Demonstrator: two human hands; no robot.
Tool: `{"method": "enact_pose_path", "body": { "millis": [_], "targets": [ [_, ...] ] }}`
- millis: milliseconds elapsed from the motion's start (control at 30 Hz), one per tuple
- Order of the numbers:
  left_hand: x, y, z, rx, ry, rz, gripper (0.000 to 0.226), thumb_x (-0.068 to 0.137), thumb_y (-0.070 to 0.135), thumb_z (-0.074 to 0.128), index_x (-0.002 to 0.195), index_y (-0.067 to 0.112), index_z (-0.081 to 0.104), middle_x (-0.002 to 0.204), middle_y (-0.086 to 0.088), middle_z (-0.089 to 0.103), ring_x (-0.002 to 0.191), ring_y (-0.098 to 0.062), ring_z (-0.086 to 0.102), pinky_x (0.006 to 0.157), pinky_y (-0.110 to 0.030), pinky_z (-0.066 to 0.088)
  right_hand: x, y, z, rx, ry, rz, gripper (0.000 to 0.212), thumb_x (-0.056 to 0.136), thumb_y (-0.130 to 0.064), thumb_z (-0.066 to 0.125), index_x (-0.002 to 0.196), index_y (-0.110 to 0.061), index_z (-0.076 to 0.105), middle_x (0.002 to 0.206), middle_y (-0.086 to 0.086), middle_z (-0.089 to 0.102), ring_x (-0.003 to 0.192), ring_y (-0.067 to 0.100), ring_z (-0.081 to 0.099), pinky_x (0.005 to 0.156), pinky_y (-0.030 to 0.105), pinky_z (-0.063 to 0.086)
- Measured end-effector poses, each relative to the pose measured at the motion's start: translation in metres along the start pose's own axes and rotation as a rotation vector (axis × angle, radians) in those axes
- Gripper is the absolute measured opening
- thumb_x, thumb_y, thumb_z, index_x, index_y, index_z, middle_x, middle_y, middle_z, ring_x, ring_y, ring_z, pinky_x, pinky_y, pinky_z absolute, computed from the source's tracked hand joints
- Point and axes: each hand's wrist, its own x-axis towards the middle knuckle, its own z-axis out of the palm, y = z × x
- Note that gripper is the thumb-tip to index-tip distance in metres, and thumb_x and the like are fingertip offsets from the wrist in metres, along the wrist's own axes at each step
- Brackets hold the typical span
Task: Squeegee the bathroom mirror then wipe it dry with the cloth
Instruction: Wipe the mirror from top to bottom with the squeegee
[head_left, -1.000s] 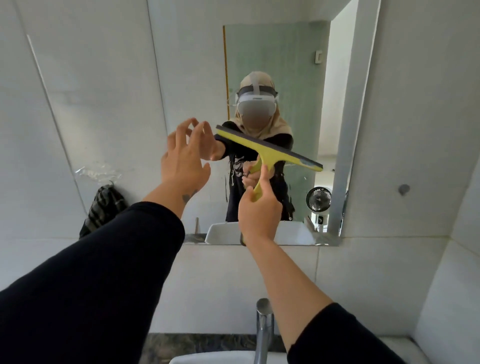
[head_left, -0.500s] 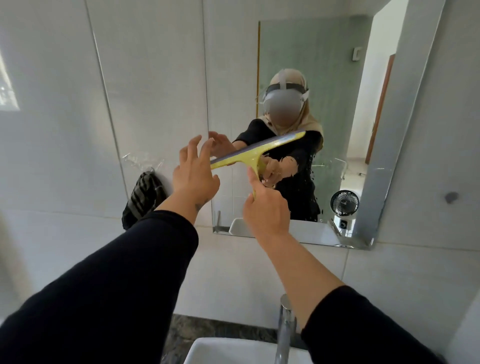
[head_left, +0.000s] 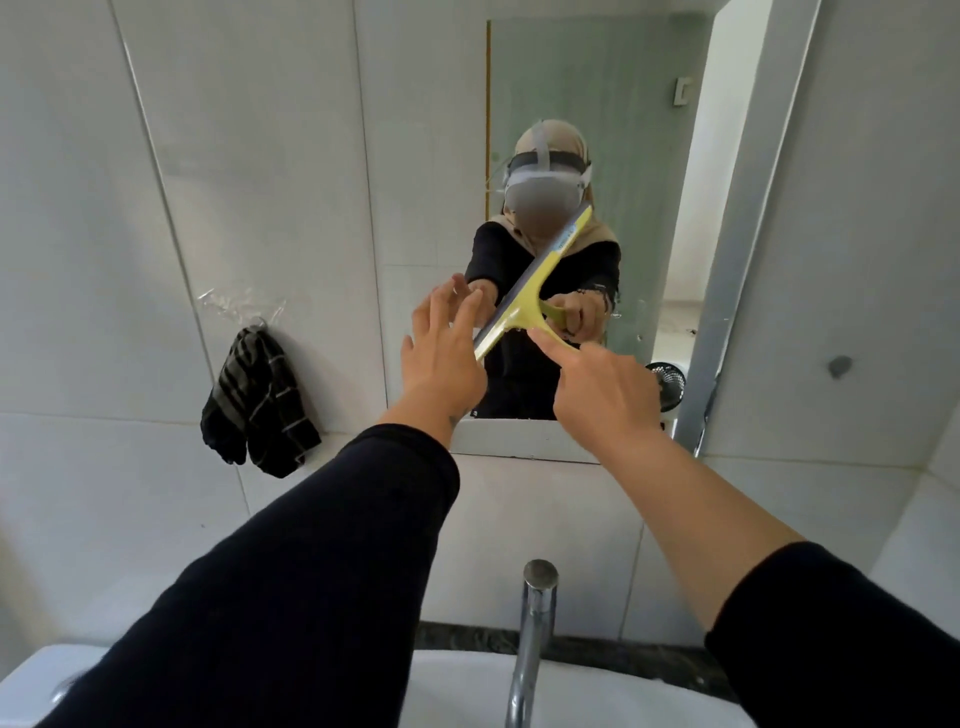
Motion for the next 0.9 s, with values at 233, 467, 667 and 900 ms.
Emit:
{"method": "enact_pose_path", "body": {
  "millis": [233, 467, 667, 900],
  "targets": [
    [0.001, 0.027, 0.024, -0.003, -0.008, 0.072, 0.093, 0.077, 0.003, 0.065, 0.149, 0.033, 0.014, 0.158, -0.003, -0.001, 0.144, -0.032, 0.002, 0.110, -0.057, 0.029, -0.019, 0.046, 0.004, 0.004, 0.043, 0.093, 0.071, 0.090, -0.008, 0.039, 0.144, -0.051, 0.022, 0.079, 0.005, 0.051, 0.062, 0.027, 0.044, 0.052, 0.030, 0.034],
    [0.001, 0.035, 0.036, 0.017, -0.079, 0.052, 0.093, 0.083, 0.009, 0.063, 0.149, 0.035, 0.004, 0.158, 0.000, -0.016, 0.146, -0.030, -0.008, 0.114, -0.059, 0.020, -0.042, 0.079, 0.013, 0.140, 0.083, 0.246, 0.063, 0.094, -0.015, 0.041, 0.144, -0.050, 0.024, 0.067, 0.000, 0.043, 0.057, 0.020, 0.044, 0.048, 0.028, 0.032],
    [0.001, 0.032, 0.039, 0.034, -0.079, 0.056, 0.100, 0.081, 0.008, 0.065, 0.148, 0.039, -0.001, 0.158, 0.003, -0.019, 0.146, -0.029, -0.010, 0.111, -0.059, 0.029, -0.056, 0.070, 0.039, 0.428, 0.121, 0.417, 0.062, 0.094, -0.014, 0.043, 0.144, -0.048, 0.026, 0.068, 0.001, 0.050, 0.063, 0.020, 0.047, 0.056, 0.027, 0.036],
    [-0.001, 0.028, 0.039, 0.043, -0.069, 0.093, 0.096, 0.083, 0.013, 0.065, 0.149, 0.038, 0.001, 0.158, 0.001, -0.017, 0.146, -0.031, -0.007, 0.112, -0.061, 0.024, -0.059, 0.030, 0.067, 0.806, 0.246, 0.575, 0.061, 0.095, -0.009, 0.043, 0.146, -0.040, 0.030, 0.069, -0.009, 0.049, 0.053, 0.007, 0.044, 0.052, 0.019, 0.037]
  ]
}}
